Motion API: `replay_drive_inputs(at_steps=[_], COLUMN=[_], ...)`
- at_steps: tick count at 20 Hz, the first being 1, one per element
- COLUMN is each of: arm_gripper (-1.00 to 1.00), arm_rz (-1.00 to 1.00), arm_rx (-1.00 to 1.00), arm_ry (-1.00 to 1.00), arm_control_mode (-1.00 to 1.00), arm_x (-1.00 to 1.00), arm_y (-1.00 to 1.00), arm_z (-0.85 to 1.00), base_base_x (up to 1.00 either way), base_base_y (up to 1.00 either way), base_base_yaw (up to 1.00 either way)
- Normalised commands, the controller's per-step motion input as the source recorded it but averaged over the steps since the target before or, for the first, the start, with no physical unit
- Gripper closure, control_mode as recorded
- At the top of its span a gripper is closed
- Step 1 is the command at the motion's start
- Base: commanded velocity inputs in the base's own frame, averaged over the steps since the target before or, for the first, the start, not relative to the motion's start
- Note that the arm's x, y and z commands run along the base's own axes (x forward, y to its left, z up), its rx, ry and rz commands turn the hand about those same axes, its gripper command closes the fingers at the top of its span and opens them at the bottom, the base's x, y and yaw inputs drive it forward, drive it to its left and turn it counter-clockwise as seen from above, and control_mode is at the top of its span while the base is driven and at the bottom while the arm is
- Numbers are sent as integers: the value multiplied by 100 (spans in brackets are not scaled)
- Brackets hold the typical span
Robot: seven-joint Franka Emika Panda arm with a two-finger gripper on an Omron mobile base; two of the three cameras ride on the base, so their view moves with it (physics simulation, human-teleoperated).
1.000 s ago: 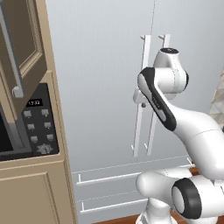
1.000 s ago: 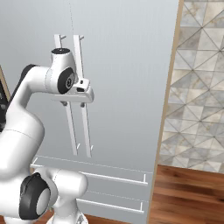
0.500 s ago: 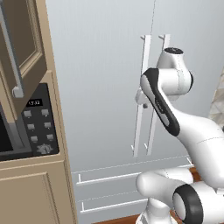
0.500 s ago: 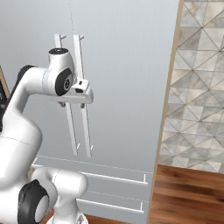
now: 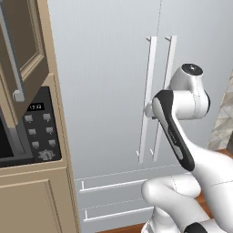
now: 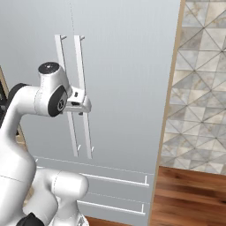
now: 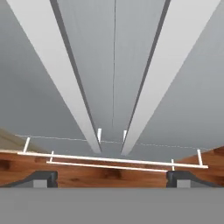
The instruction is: There is a bowl on the dining counter. Grab a lemon wedge from the fridge and place it in the bowl. Then get the liquor bottle and glass cup from the cabinet and place them next to the bowl.
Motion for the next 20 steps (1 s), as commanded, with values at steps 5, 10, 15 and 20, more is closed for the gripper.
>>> replay_drive_inputs(at_steps=[5, 10, 15, 20], arm_gripper=[-100, -100, -100, -100], arm_rz=[0, 0, 0, 0], arm_rx=[0, 0, 0, 0], arm_ry=[0, 0, 0, 0], arm_control_mode=[100, 100, 100, -100], arm_x=[0, 0, 0, 1], arm_y=[0, 0, 0, 0], arm_z=[0, 0, 0, -2], base_base_x=[-28, -57, -13, 0], base_base_y=[0, -1, 0, 0], base_base_yaw=[0, 1, 0, 0])
